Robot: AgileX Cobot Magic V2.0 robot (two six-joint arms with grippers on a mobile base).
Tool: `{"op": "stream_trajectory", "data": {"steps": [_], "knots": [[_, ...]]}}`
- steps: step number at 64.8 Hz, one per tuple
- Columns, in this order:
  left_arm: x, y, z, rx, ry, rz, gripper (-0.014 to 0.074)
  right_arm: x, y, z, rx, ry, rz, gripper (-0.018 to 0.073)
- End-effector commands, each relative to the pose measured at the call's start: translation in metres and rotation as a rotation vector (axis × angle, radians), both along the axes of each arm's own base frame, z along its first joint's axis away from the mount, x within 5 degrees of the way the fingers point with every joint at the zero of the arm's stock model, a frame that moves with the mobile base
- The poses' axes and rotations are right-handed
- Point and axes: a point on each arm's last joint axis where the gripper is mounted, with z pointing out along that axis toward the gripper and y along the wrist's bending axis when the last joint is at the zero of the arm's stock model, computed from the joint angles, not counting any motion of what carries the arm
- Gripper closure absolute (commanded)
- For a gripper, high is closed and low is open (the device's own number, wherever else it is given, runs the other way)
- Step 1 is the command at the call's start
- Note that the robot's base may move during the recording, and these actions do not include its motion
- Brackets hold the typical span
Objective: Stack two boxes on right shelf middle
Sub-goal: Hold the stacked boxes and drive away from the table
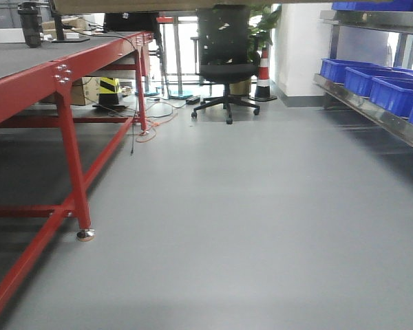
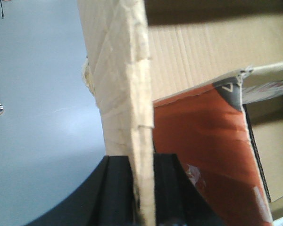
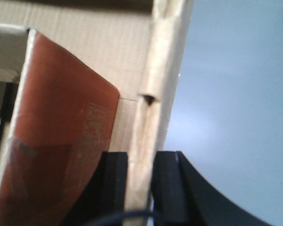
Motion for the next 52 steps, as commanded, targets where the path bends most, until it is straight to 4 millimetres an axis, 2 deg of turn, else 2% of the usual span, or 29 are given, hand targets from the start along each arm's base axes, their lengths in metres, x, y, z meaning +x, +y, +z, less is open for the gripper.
{"op": "stream_trajectory", "data": {"steps": [1, 52], "knots": [[-0.0065, -0.0021, 0.0139, -0.050, -0.086, -0.029, 0.0708, -0.0019, -0.0034, 0.0073, 0.005, -0.048, -0.012, 0.0713], [-0.0065, -0.0021, 0.0139, -0.050, -0.086, -0.029, 0.0708, -0.0019, -0.0034, 0.0073, 0.005, -0.048, -0.012, 0.0713]]}}
